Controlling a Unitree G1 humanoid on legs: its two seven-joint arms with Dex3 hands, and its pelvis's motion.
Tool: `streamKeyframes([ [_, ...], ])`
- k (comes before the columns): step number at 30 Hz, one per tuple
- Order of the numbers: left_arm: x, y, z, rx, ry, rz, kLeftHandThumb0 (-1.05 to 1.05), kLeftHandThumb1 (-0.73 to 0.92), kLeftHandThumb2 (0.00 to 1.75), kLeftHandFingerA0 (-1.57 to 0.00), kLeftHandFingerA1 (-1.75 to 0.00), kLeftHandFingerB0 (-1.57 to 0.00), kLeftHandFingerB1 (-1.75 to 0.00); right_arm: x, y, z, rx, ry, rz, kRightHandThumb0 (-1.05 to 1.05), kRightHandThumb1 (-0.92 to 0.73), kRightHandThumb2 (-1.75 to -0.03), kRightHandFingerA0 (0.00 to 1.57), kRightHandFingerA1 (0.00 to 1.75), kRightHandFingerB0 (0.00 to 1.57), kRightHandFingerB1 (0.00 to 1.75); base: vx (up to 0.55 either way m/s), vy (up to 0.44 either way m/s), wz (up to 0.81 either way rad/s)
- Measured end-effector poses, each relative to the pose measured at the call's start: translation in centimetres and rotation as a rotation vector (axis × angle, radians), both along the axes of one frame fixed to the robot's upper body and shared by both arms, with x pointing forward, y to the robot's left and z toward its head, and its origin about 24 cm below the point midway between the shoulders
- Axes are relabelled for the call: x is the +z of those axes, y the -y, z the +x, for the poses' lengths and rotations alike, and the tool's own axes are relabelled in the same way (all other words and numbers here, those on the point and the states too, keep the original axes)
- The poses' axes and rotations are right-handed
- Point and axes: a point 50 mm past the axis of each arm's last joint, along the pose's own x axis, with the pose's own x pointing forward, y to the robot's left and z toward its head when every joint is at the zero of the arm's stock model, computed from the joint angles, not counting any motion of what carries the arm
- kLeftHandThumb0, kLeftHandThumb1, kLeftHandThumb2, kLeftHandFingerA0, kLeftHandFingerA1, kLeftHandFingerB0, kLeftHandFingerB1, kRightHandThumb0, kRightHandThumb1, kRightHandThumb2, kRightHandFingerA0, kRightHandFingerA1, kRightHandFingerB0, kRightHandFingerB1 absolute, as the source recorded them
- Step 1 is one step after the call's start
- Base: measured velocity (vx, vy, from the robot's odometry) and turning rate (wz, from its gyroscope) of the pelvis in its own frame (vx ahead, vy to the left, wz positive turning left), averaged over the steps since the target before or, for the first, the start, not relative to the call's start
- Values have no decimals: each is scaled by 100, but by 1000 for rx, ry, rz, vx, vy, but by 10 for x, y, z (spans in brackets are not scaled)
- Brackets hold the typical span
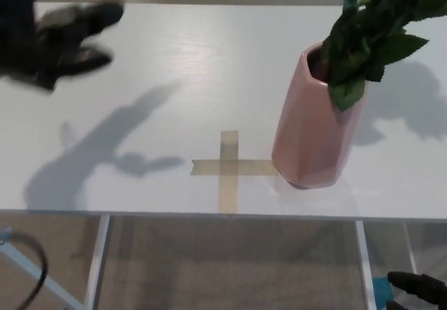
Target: Use the left hand to pick up the rose and then lift and insert it into the pink vase.
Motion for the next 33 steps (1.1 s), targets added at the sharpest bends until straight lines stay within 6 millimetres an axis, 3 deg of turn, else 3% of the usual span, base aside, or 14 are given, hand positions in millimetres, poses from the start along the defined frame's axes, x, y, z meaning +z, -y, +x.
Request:
streamKeyframes([
  [4,-26,-13,-20,45,-21,-13,-18,30,85,-14,-52,-13,-50,-1,0,-2,-2,-6,0,-21,-62,-58,62,51,56,47,0,0,0],
  [5,-36,-19,-28,64,-34,-21,-30,43,53,-30,-35,-29,-31,-2,0,-3,-3,-10,0,-21,-62,-58,62,51,56,47,0,0,0],
  [7,-46,-25,-37,88,-45,-27,-30,43,53,-31,-35,-31,-32,-3,1,-5,-4,-14,0,-21,-62,-58,62,51,56,47,0,0,0],
  [15,-92,-56,-94,196,-125,-38,-31,44,54,-31,-34,-34,-33,-8,2,-13,-11,-41,1,-21,-62,-58,62,51,56,47,0,0,0],
  [16,-97,-59,-101,209,-140,-38,-38,41,61,-30,-40,-31,-37,-8,2,-14,-12,-44,1,-21,-62,-58,62,51,56,47,0,0,0],
  [18,-108,-65,-117,230,-176,-39,-31,45,54,-31,-35,-34,-33,-9,2,-15,-14,-49,2,-21,-62,-58,62,51,56,47,0,0,0],
  [27,-150,-80,-162,289,-314,-72,-38,50,63,-25,-38,-24,-35,-12,2,-19,-19,-68,5,-21,-62,-58,62,51,56,48,0,0,0],
  [28,-156,-81,-165,298,-329,-81,-21,41,93,-12,-51,-11,-50,-12,2,-19,-19,-69,5,-21,-62,-58,62,51,56,48,0,0,0],
  [32,-182,-84,-171,333,-393,-102,-25,41,93,-8,-50,-7,-49,-12,2,-19,-18,-70,5,-21,-62,-58,62,51,56,48,0,0,0],
  [33,-190,-85,-170,340,-417,-100,-48,52,66,-18,-36,-17,-33,-12,2,-19,-18,-70,5,-21,-62,-58,62,51,56,48,0,0,0],
])
